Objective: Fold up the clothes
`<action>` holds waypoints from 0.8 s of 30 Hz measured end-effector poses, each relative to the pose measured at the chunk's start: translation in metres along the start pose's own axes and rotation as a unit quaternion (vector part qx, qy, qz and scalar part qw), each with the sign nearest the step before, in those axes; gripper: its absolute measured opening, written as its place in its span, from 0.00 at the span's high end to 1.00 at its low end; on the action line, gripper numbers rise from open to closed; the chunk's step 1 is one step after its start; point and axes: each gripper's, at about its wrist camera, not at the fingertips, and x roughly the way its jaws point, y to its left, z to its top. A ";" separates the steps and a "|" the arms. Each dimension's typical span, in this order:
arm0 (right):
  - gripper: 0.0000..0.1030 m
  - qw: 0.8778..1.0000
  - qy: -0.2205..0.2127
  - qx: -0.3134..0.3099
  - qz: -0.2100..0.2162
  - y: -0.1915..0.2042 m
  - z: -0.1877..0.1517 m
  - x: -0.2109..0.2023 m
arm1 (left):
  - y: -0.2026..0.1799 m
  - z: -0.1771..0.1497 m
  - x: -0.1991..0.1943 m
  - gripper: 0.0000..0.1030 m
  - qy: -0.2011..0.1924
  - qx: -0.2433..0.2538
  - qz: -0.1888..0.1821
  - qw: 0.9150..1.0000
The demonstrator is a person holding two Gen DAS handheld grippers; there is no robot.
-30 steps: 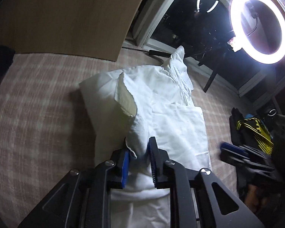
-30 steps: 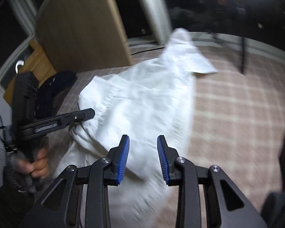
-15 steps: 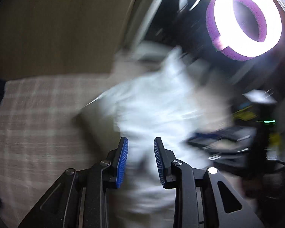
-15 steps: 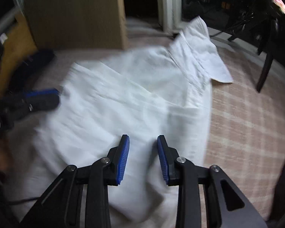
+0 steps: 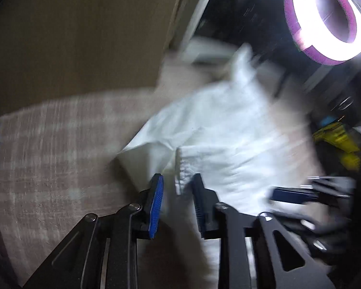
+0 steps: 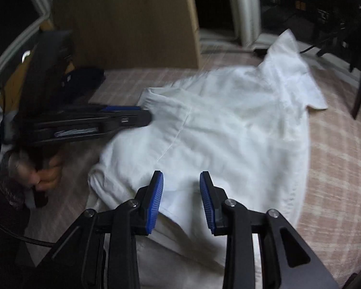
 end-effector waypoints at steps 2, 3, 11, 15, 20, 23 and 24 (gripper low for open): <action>0.70 1.000 0.007 -0.022 -0.018 0.008 -0.009 0.004 | 0.001 -0.004 -0.014 0.78 -0.014 0.003 -0.007 1.000; 0.70 0.999 0.010 -0.032 -0.026 0.011 -0.013 0.005 | 0.000 -0.007 -0.025 0.78 -0.021 0.004 -0.013 1.000; 0.70 0.999 0.004 -0.007 0.040 0.006 -0.020 -0.020 | -0.043 -0.053 -0.071 0.78 -0.004 0.145 -0.052 0.988; 0.70 0.998 0.024 -0.017 0.060 0.009 -0.031 -0.020 | -0.046 -0.056 -0.059 0.78 0.023 0.172 -0.049 0.984; 0.71 0.998 0.033 -0.019 0.054 0.006 -0.032 -0.012 | -0.049 -0.076 -0.051 0.78 0.056 0.217 -0.053 0.973; 0.71 0.999 0.016 0.007 0.049 -0.012 -0.028 -0.020 | -0.048 -0.092 -0.050 0.81 0.082 0.246 -0.050 0.964; 0.71 0.998 0.020 0.013 0.062 -0.016 -0.028 -0.019 | -0.047 -0.095 -0.048 0.83 0.091 0.249 -0.046 0.963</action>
